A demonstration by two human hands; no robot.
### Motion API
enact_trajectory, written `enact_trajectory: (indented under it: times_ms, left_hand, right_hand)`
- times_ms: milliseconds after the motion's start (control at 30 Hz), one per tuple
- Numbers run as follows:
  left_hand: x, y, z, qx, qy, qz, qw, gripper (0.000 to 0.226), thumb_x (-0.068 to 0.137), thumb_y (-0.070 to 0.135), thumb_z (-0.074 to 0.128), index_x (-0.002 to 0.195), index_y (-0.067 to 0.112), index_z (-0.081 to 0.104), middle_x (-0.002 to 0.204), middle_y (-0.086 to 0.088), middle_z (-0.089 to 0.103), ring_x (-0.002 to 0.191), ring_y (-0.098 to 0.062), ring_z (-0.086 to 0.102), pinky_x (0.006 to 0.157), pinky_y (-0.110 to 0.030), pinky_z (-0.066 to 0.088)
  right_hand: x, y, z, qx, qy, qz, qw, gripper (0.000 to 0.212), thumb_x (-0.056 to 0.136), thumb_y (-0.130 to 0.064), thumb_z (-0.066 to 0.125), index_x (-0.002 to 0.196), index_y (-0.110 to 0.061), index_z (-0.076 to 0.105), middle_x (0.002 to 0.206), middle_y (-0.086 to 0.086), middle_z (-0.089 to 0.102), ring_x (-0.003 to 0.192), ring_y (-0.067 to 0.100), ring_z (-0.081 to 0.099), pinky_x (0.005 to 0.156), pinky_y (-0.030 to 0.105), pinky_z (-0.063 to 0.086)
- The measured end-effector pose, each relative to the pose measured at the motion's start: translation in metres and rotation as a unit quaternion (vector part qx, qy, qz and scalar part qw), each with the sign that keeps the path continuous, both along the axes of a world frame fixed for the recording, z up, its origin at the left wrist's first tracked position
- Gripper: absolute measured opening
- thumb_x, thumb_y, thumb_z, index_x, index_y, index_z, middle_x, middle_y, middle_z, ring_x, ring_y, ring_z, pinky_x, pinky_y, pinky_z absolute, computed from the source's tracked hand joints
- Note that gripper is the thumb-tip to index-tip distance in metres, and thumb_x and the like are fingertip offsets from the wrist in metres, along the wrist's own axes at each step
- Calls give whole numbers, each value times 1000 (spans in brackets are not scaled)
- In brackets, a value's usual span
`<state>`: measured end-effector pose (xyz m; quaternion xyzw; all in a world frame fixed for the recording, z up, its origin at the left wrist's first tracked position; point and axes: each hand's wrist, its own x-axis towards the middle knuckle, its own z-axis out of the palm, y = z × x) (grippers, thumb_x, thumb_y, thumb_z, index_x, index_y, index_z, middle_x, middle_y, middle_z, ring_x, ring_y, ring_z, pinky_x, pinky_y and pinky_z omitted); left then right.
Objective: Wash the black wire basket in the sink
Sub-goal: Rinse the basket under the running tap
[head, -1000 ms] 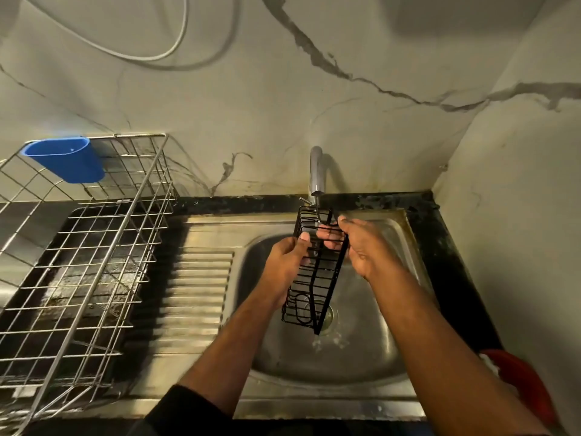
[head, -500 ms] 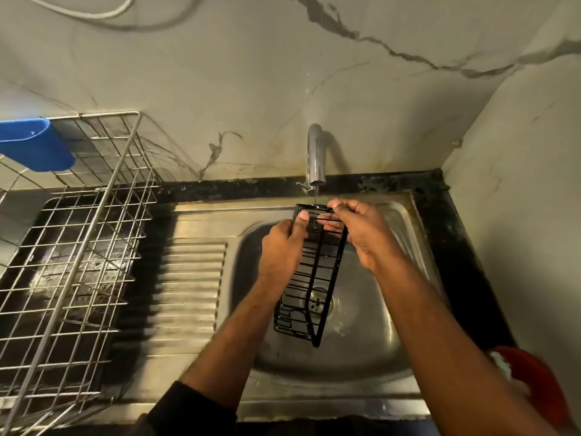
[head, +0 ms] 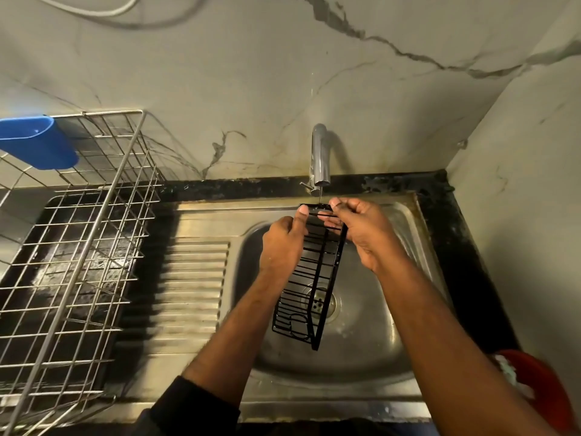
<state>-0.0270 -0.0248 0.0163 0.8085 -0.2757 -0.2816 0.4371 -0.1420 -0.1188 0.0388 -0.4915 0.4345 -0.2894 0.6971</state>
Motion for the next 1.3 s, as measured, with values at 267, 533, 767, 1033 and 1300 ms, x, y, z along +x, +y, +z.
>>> enact_trajectory:
  times_ms: [267,533,767,1033,1300]
  left_hand:
    - [-2,1,0,8,9,-8,1000,58,99,67,41,86,17,67,69,5,59,63,-11,54,68,-32,46]
    - [-13,15,-1,-8,20,-25,999,54,100,63,45,86,15,66,70,6,62,63,-12,56,66,-32,50]
    - [-22,25,9,-19,29,-27,999,51,101,62,44,87,18,66,70,5,63,64,-13,57,69,-37,54]
    - [-32,39,17,-39,39,-21,998,65,92,73,48,96,11,68,92,-13,74,77,-28,70,75,-55,60]
    - [-38,50,20,-26,67,-36,997,57,98,65,46,108,12,64,100,-7,75,74,-18,69,70,-41,59]
  right_hand:
    - [-1,1,1,3,15,-2,1000,16,99,-15,60,111,-8,67,95,8,77,91,19,75,81,32,60]
    - [-11,10,2,-7,27,-4,1000,19,103,-20,54,108,-8,67,94,12,77,87,20,76,78,31,60]
    - [-19,18,9,-12,25,-2,1000,22,103,-22,53,112,-7,66,94,12,77,85,22,76,69,28,58]
    - [-28,28,16,-45,40,5,998,21,103,-21,54,113,-9,67,95,9,77,85,18,76,74,30,59]
    - [-32,36,17,-105,74,2,992,26,104,-26,50,128,-19,60,104,3,75,94,14,73,84,31,58]
